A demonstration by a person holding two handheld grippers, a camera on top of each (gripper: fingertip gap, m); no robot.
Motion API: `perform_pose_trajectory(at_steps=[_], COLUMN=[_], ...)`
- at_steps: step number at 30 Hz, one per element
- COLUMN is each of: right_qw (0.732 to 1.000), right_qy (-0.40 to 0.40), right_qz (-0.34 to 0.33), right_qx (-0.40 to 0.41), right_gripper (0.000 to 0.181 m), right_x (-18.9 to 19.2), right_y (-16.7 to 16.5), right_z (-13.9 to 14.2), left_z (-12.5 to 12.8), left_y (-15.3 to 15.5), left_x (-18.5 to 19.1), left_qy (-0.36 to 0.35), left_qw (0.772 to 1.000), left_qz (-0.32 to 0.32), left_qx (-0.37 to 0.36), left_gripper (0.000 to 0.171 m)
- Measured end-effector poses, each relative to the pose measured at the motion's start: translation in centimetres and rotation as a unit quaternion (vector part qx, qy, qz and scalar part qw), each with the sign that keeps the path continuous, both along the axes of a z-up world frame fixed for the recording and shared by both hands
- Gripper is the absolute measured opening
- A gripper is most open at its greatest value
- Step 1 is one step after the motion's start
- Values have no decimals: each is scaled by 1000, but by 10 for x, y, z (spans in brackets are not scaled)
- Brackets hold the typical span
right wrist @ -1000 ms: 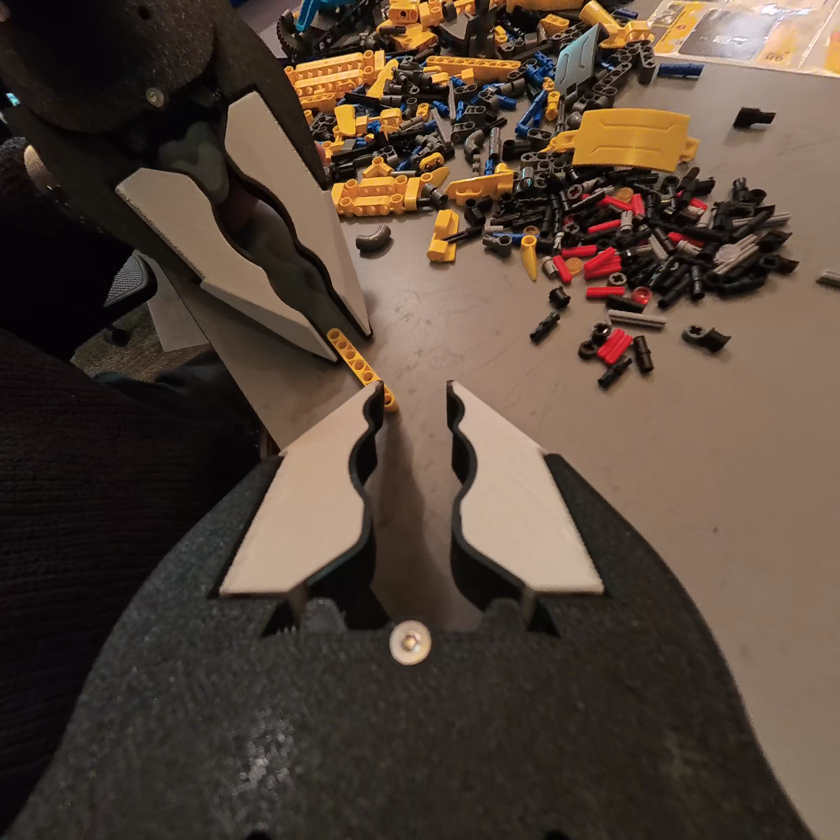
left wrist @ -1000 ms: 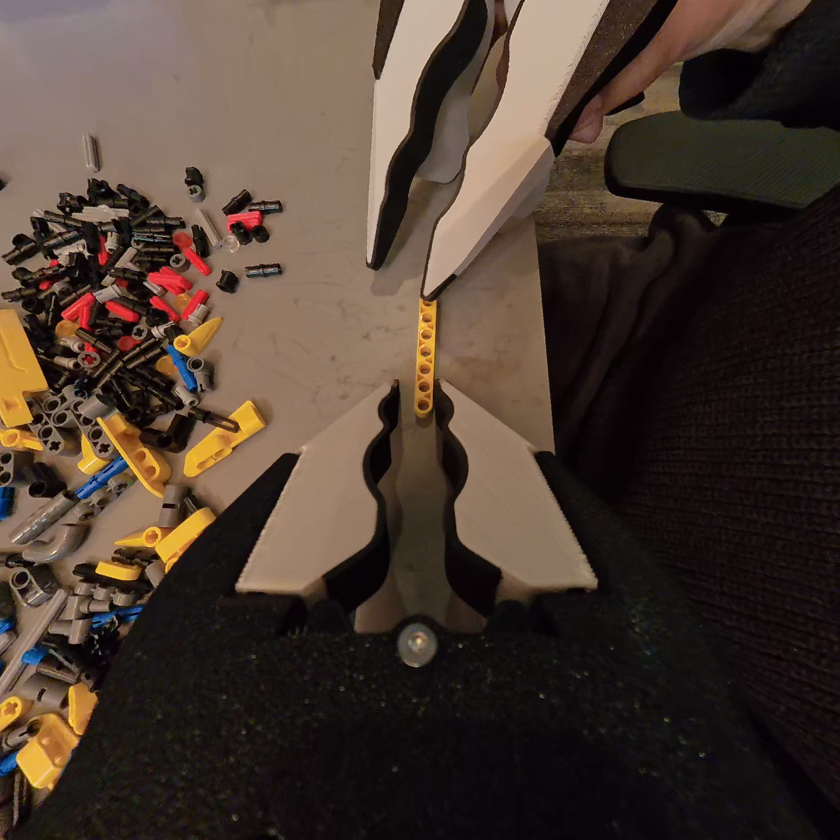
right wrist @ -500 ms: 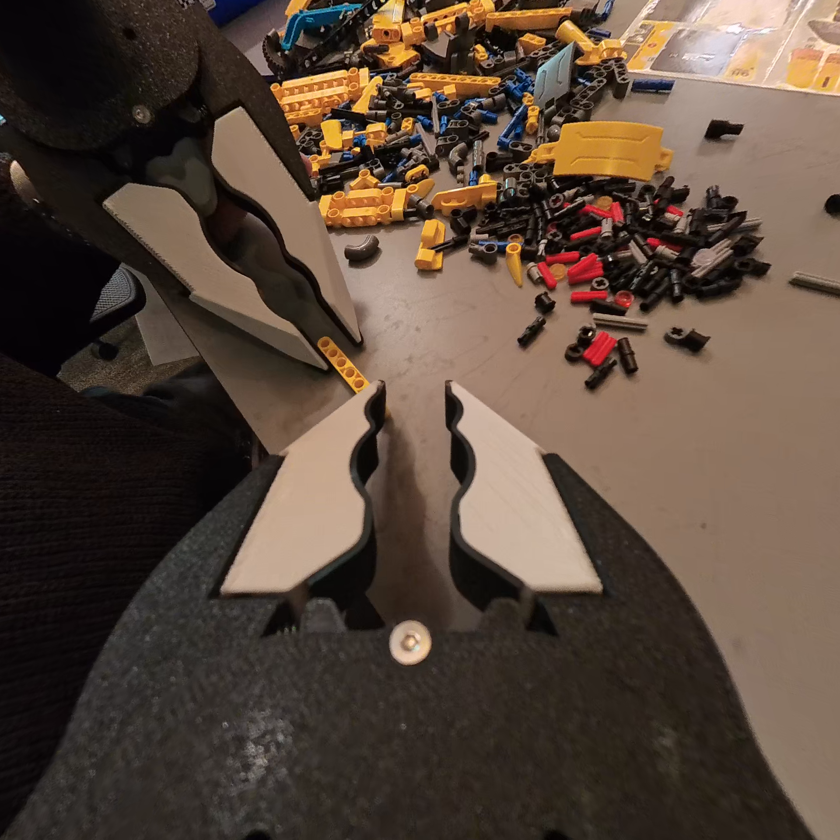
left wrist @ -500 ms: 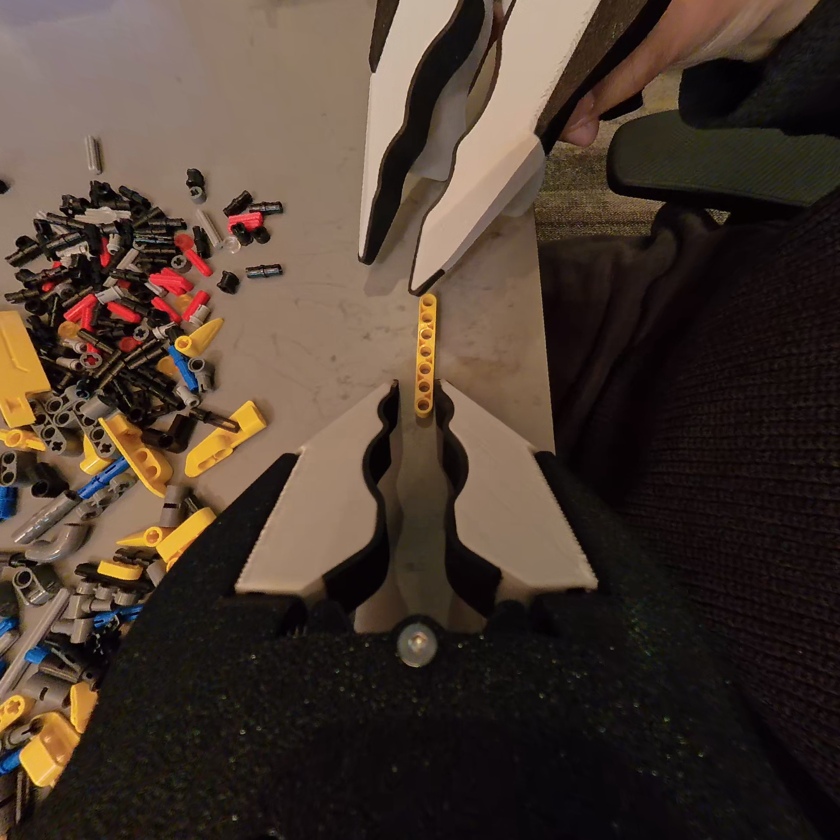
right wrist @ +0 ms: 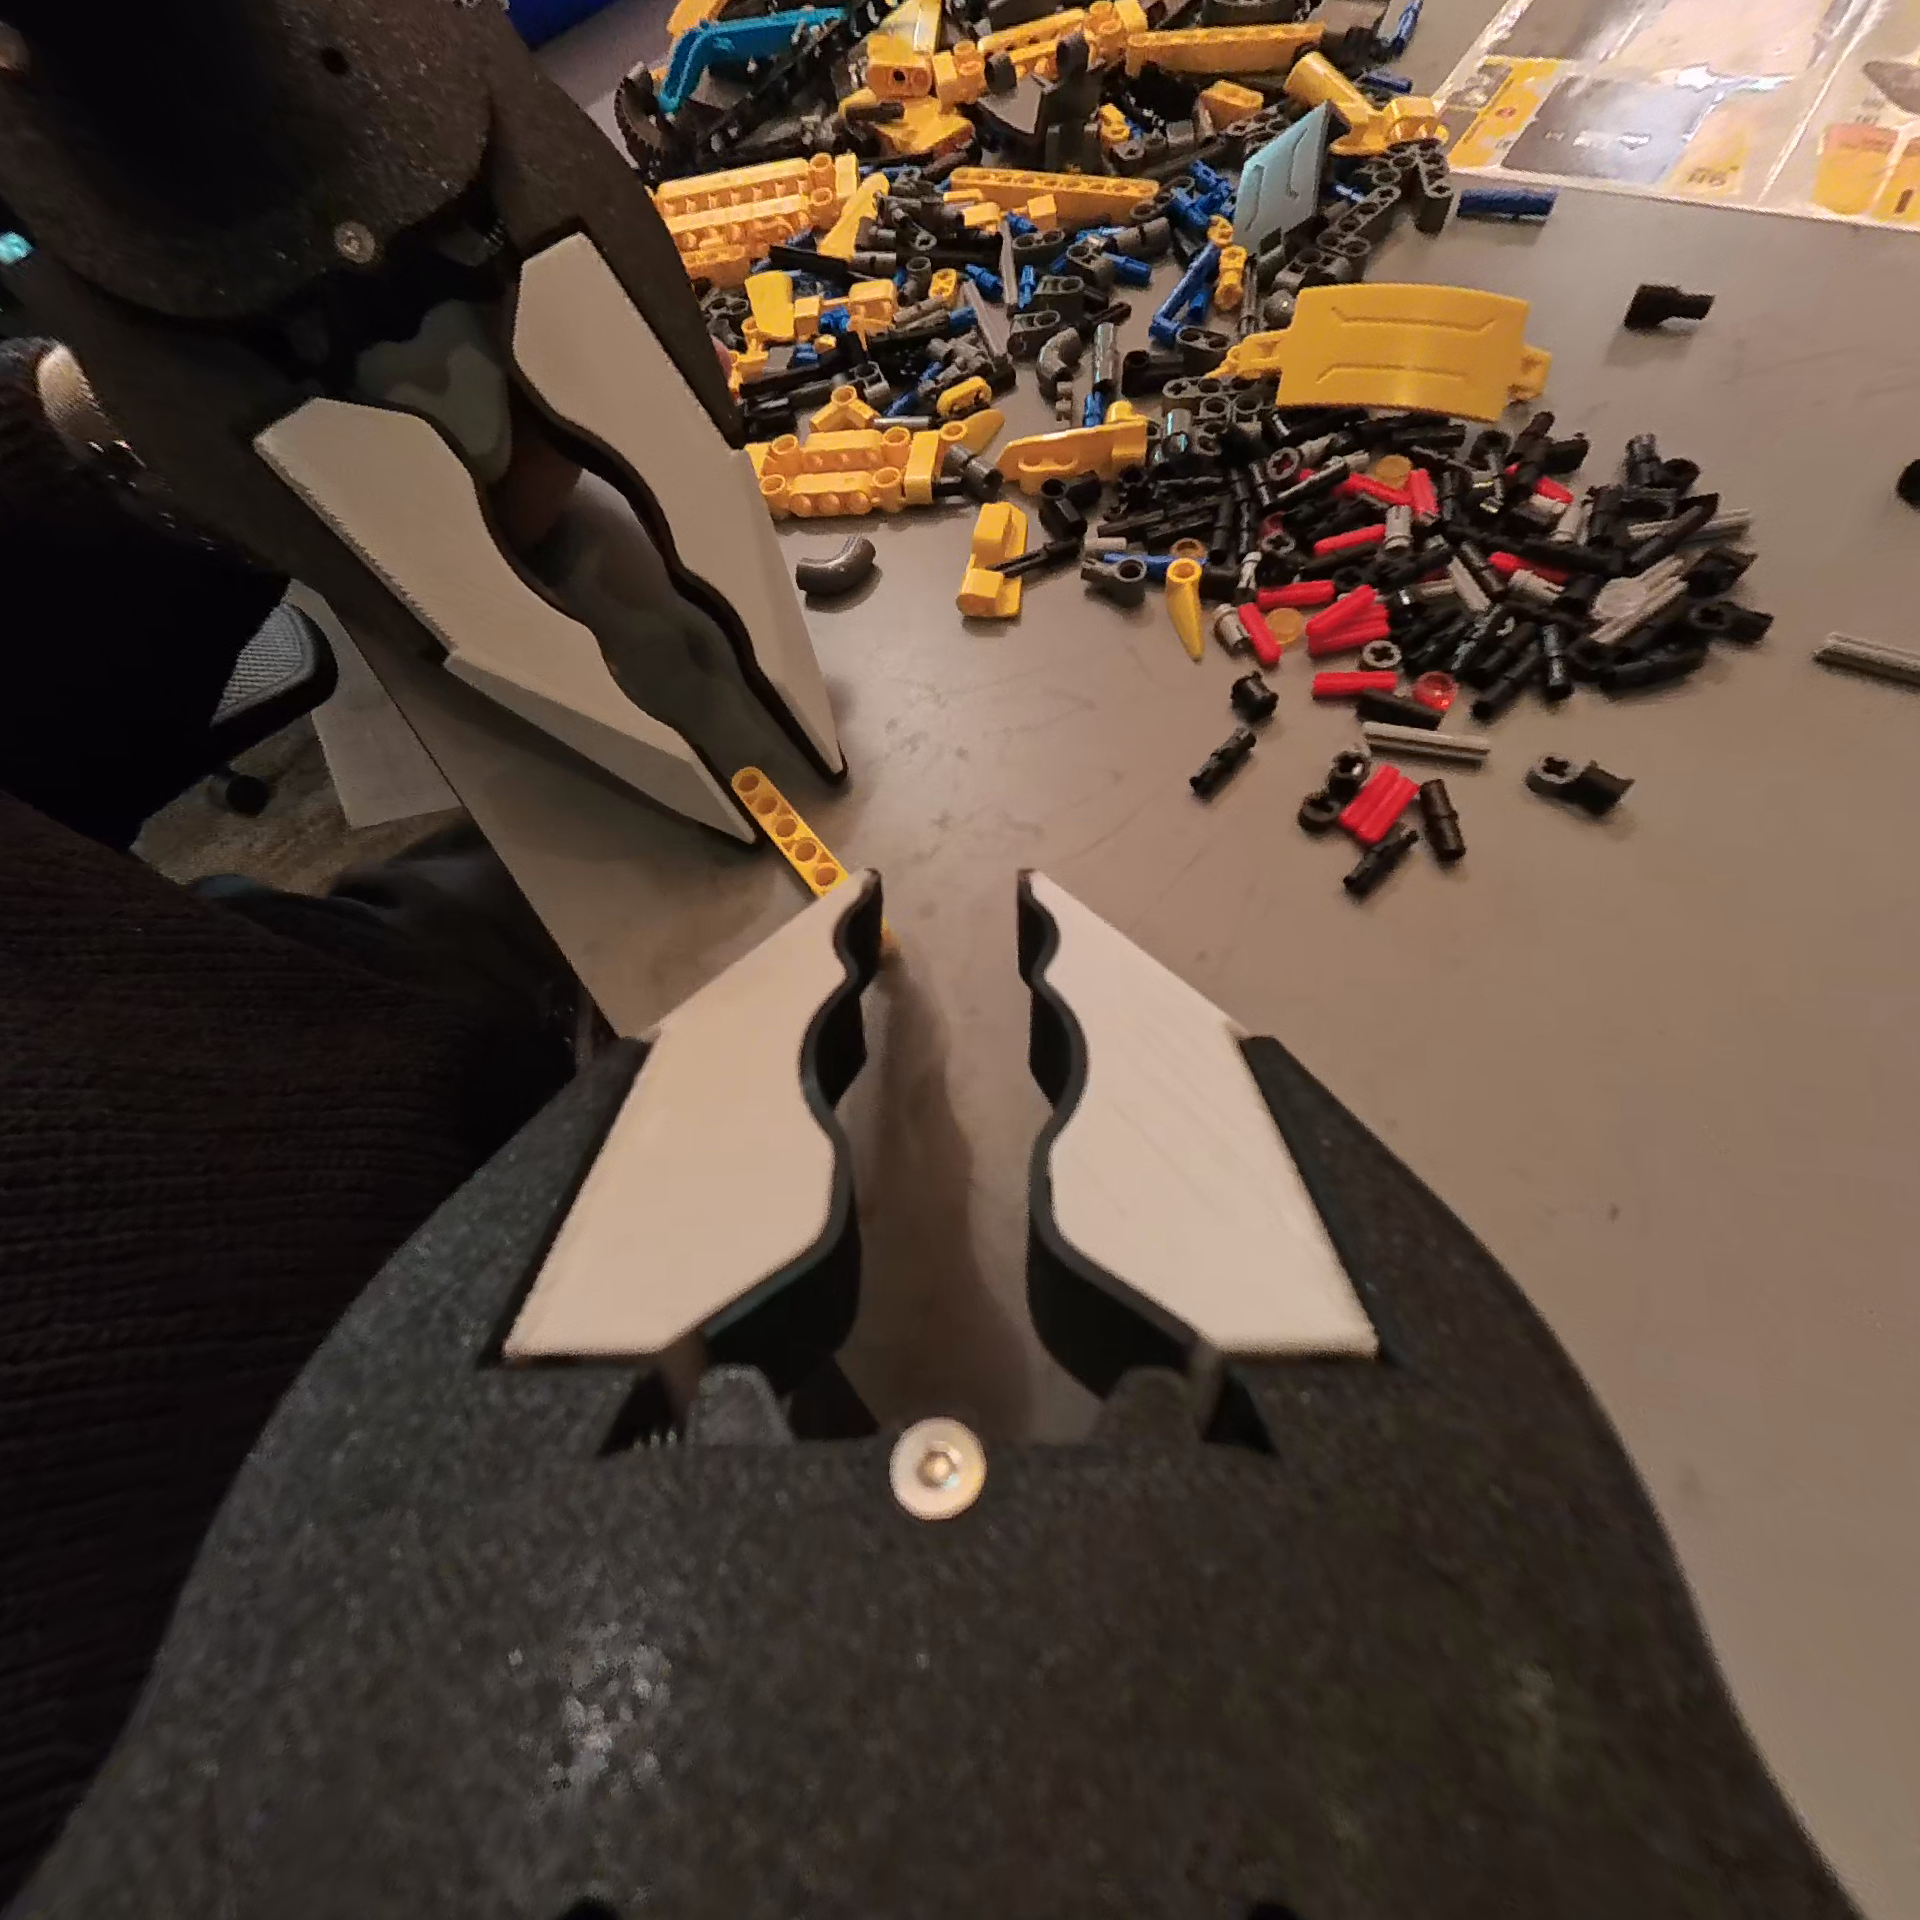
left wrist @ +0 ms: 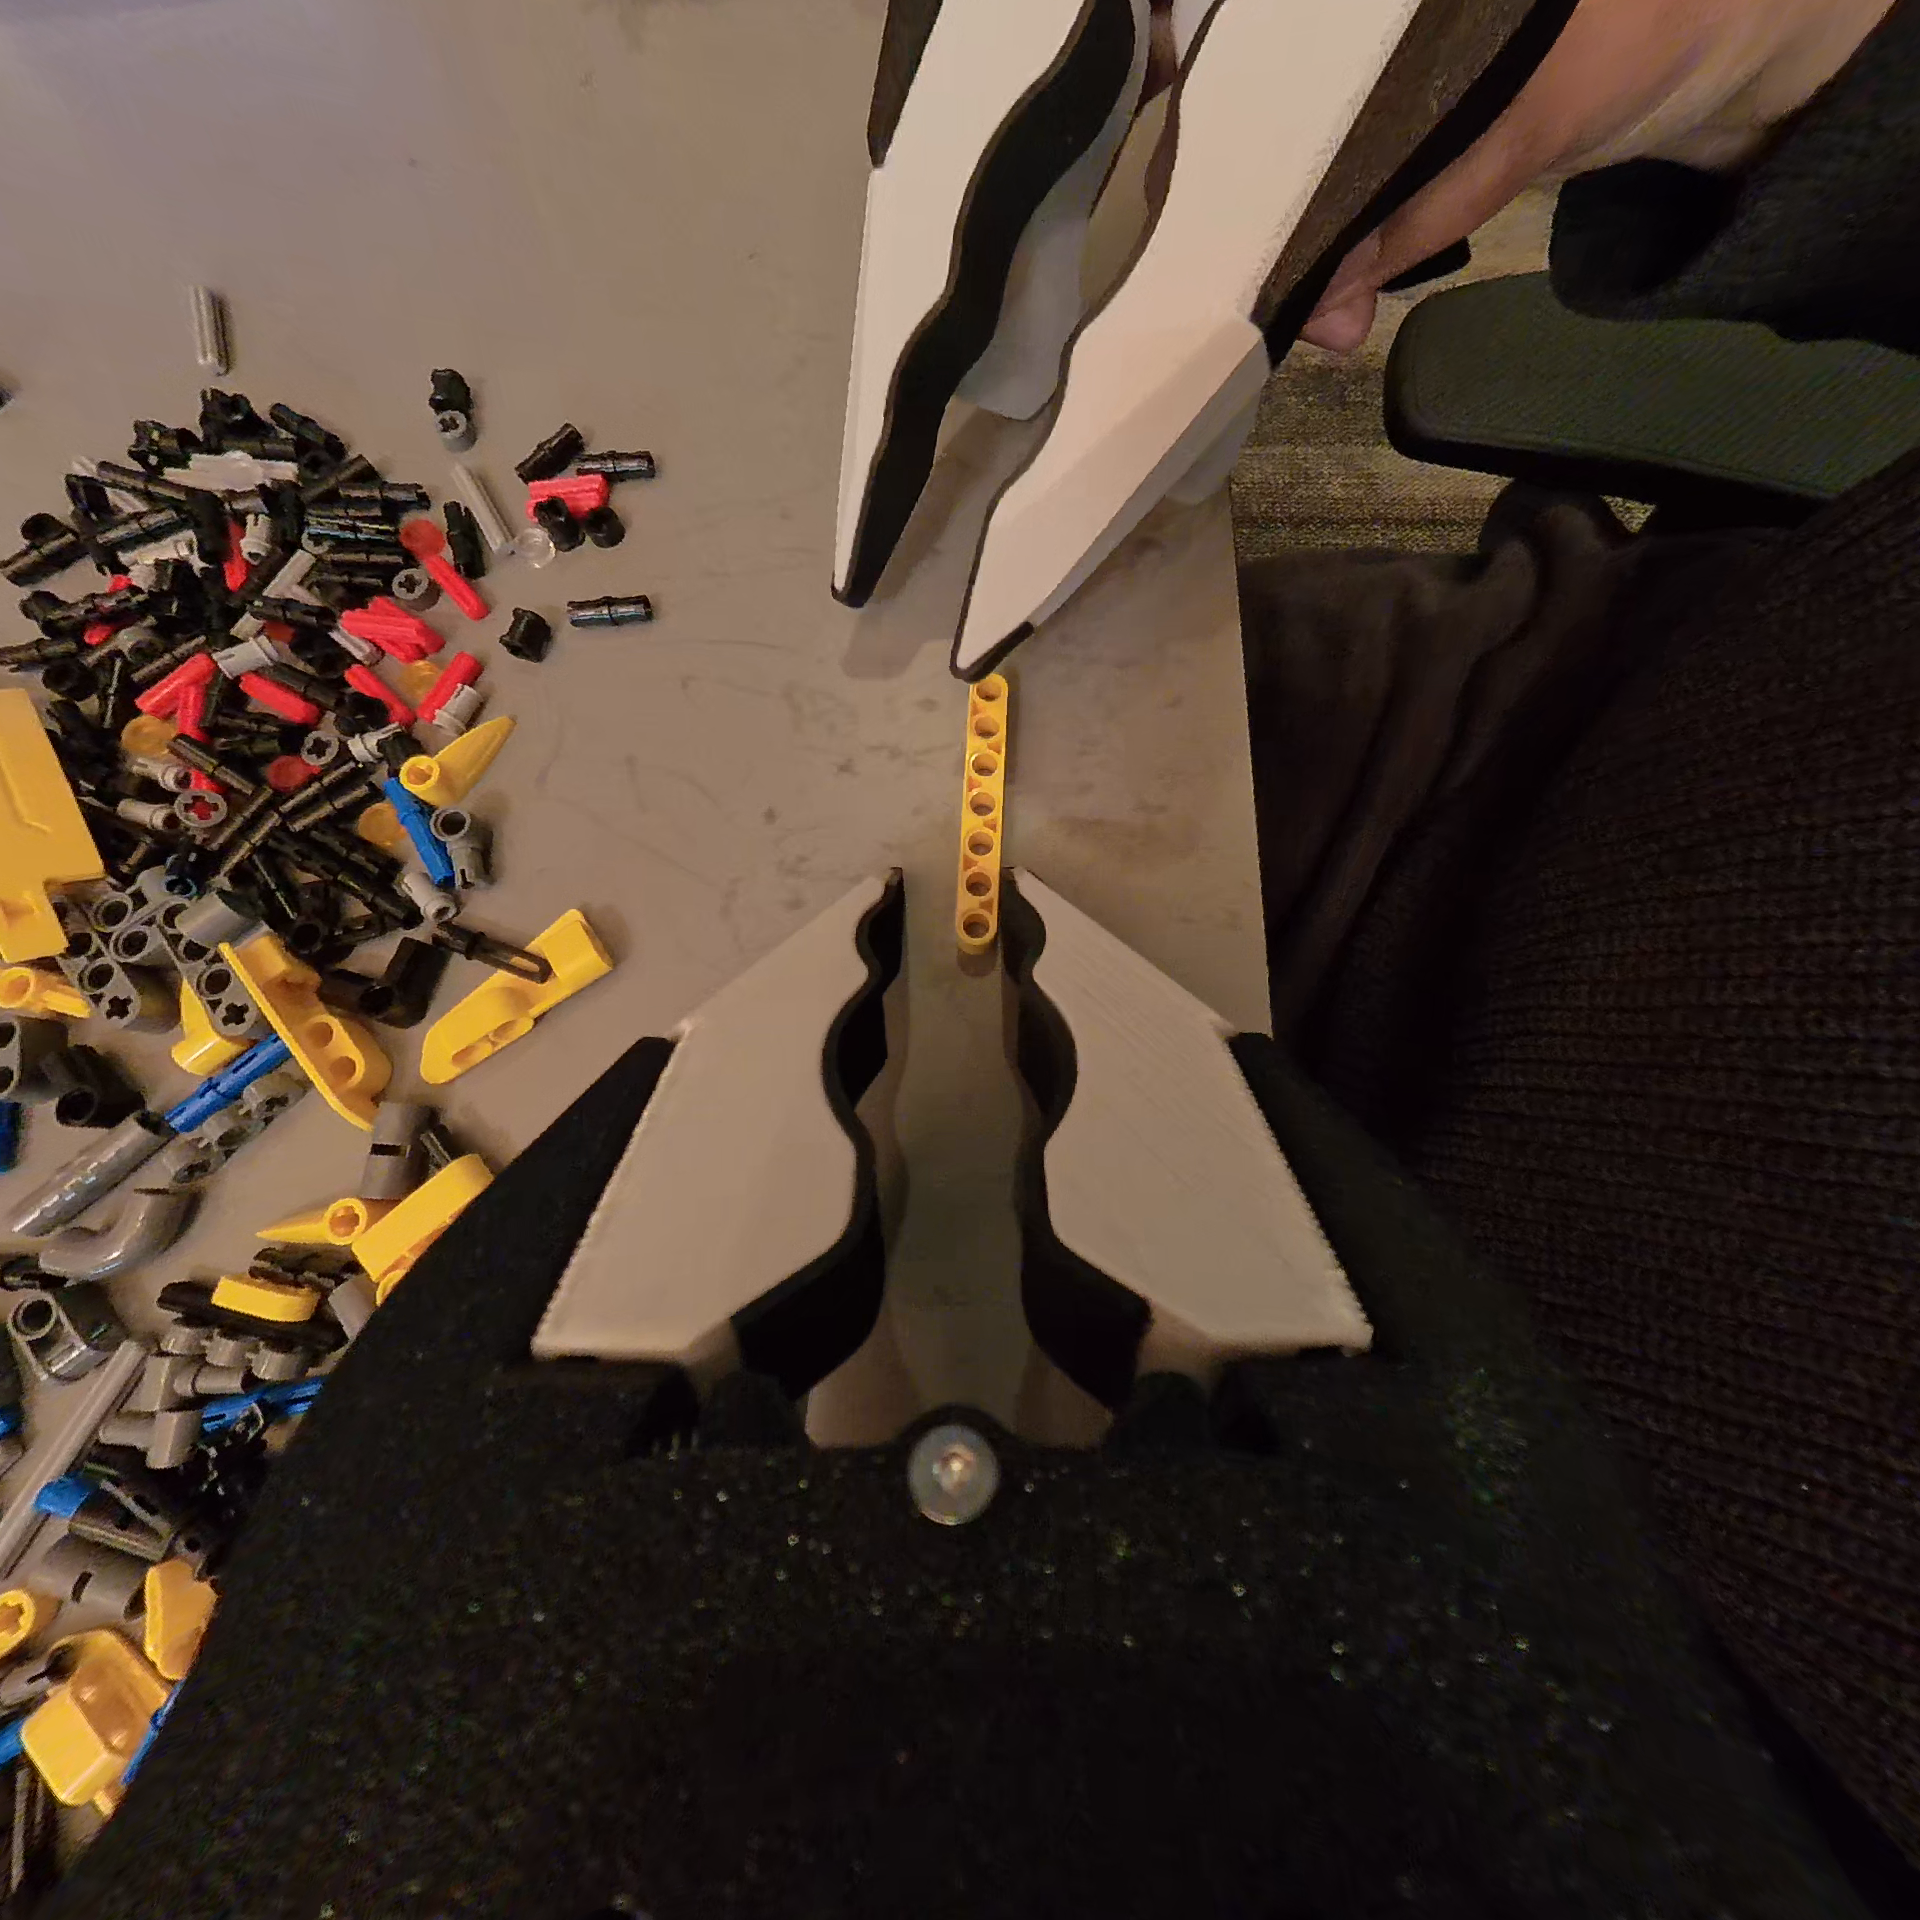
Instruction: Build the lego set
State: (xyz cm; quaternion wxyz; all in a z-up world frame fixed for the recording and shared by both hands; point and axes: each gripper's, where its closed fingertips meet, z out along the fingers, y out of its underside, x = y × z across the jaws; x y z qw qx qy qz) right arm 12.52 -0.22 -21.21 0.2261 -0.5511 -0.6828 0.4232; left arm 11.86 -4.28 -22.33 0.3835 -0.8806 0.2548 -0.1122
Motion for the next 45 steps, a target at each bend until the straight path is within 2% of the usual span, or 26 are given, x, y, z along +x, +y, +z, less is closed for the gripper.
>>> perform_pose_trajectory(at_steps=[3, 9, 14, 16, 19, 21, 30, 45], right_qw=[1000, 995, 994, 992, 986, 984, 983, 980], right_qy=[6, 84, 85, 99, 131, 154, 156, 177], right_qz=[-8, -42, -49, -49, -46, -54, -47, -39], right_qx=[7, -20, -50, -65, -88, -75, -85, -81], right_gripper=[26, 25, 24, 20, 0, 0, 0, 0], right_x=[-2, -14, -17, -15, -11, -10, -9, -7], right_y=[4, 18, 18, 19, 18, 19, 18, 16], right_z=[2, 28, 28, 32, 38, 42, 43, 48], left_z=[0, 11, 9, 11, 21, 28, 34, 28], left_y=[0, 7, 6, 5, 7, 8, 12, 12], left_x=[-1, -12, -11, -10, -11, -12, -21, -19], left_qy=[-1, -34, -36, -30, -26, -32, -63, -63], left_qw=[1000, 998, 998, 999, 997, 995, 992, 994], left_qz=[3, 42, 40, 34, 37, 41, 70, 64], left_qx=[0, 21, 14, 23, 60, 84, 87, 66], left_gripper=[18, 19, 20, 20, 20, 20, 20, 20])
